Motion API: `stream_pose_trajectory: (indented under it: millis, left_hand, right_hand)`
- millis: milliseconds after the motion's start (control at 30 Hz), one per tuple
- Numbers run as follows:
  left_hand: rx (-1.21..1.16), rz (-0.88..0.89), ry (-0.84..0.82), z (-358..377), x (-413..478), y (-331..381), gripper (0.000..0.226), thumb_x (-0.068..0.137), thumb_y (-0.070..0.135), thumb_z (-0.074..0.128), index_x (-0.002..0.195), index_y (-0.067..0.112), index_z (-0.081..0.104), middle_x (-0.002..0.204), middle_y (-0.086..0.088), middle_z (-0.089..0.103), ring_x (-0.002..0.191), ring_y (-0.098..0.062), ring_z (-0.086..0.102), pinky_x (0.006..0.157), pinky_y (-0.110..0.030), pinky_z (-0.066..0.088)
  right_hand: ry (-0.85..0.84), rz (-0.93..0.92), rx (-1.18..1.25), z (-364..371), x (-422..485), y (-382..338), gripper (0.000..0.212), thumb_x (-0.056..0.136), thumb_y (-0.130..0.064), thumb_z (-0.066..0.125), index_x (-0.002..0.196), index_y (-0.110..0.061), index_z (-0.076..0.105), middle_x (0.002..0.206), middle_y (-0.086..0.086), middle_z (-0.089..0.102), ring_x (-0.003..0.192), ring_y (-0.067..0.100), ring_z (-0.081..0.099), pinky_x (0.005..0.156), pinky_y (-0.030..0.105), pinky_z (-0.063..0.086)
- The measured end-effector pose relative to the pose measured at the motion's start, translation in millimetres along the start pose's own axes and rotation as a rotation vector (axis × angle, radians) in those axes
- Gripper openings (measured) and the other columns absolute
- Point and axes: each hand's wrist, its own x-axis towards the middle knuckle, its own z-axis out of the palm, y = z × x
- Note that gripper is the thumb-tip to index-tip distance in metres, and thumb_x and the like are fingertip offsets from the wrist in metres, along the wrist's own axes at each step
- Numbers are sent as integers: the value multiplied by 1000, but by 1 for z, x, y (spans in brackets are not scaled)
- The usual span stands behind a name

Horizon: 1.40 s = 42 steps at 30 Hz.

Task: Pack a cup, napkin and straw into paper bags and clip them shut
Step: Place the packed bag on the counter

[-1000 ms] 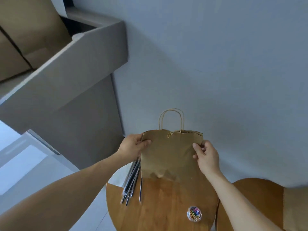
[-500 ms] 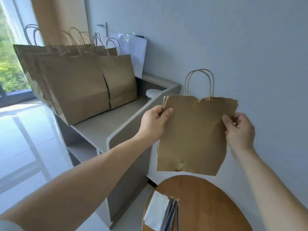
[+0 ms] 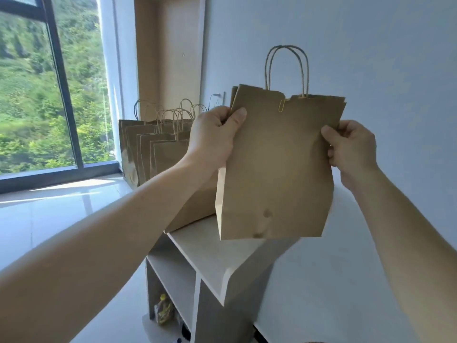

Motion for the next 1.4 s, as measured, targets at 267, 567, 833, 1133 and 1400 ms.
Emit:
stream_pose_trajectory:
  millis: [267,567,833,1133,1400]
  left_hand:
    - [315,-80,7,-8,34,-70,34,94,36,64,69,14,69,58,-2,57,57,-10,47,58,-34,42]
    - [530,-257,-59,41,53,-157,45,93,38,65,59,10,55,52,3,47,49,-16,41,54,-29,40]
    - [538,-237,-91,79,74,-188,41,95,34,64,65,5,60,55,-1,47,49,-13,38,51,-32,41]
    - [527,-272,-57,108,88,-205,52,93,26,66,46,18,47,39,14,30,41,-8,25,41,-19,27]
    - [504,-216,-48,105,88,-208,38,94,31,65,76,-3,66,48,9,37,44,-9,25,46,-24,31]
  right_hand:
    - [-277,147,94,88,71,85,8,97,-11,60,98,-6,55,68,2,53,39,5,46,37,21,38]
    - [-524,283,25,133,144,204,5,98,-14,58,94,-12,59,90,10,64,61,16,61,54,28,55]
    - [-559,257,21,140,186,244,10,101,-11,51,95,-6,57,92,13,62,66,19,63,55,25,56]
    - [-442,128,7,121,210,256,20,101,-4,47,87,-16,53,84,6,62,69,15,64,68,28,59]
    - [-387,154,23,117,201,262,19,100,-5,51,86,-18,52,83,5,63,72,21,66,76,39,57]
